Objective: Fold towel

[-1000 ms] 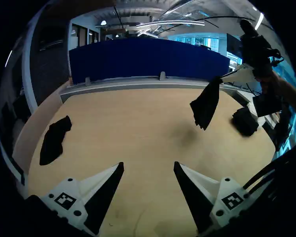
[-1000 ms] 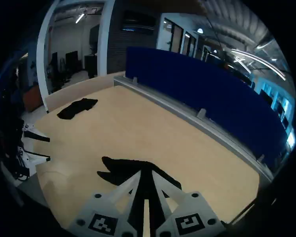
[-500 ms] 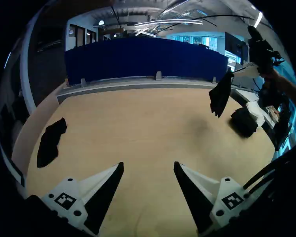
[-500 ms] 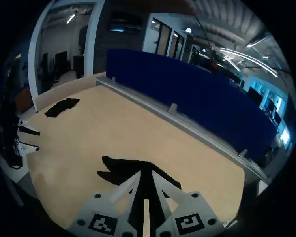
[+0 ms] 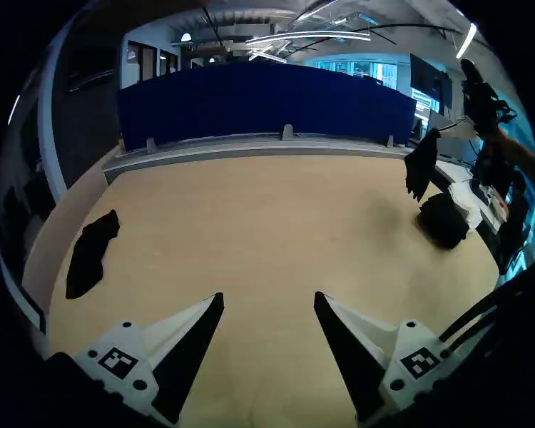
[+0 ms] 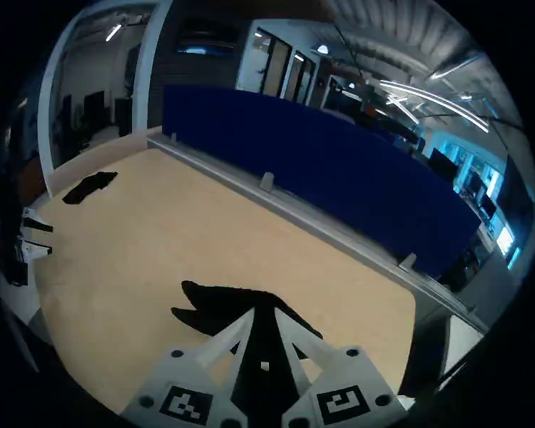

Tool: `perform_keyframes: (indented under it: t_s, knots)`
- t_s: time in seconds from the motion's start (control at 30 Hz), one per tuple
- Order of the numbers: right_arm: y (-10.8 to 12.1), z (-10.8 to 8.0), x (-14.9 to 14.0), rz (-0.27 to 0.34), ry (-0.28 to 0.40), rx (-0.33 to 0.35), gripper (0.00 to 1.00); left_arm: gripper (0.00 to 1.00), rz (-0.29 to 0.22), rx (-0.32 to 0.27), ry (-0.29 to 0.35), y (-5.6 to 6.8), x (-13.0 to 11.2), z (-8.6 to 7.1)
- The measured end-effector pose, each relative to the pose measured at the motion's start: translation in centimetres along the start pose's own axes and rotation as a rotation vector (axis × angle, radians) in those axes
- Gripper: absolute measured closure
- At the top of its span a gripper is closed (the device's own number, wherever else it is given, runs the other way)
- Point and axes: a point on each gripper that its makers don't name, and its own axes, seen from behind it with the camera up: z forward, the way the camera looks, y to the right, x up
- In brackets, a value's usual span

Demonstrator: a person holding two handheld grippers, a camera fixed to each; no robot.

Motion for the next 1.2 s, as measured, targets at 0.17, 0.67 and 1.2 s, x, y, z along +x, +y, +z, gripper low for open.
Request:
perform_keyframes:
  t_s: [0.17, 0.67, 1.2]
  knots:
    - [2.6, -0.4, -1.0, 0.025, -0.001, -0.015, 0.96, 0.06, 0.01, 0.003, -0.008, 0.7, 0.2, 0.3]
    - [5.1, -1.5, -4.6, 0.068, -0.028, -0.026, 0.96, 0.06, 0.034, -0.01, -0.015, 2.9, 1.2, 1.3]
    - [3.9, -6.0, -11.0, 0.122, -0.082, -0.029, 0.96, 0.06, 0.046, -0.034, -0.016, 3.8, 1.4, 1.2]
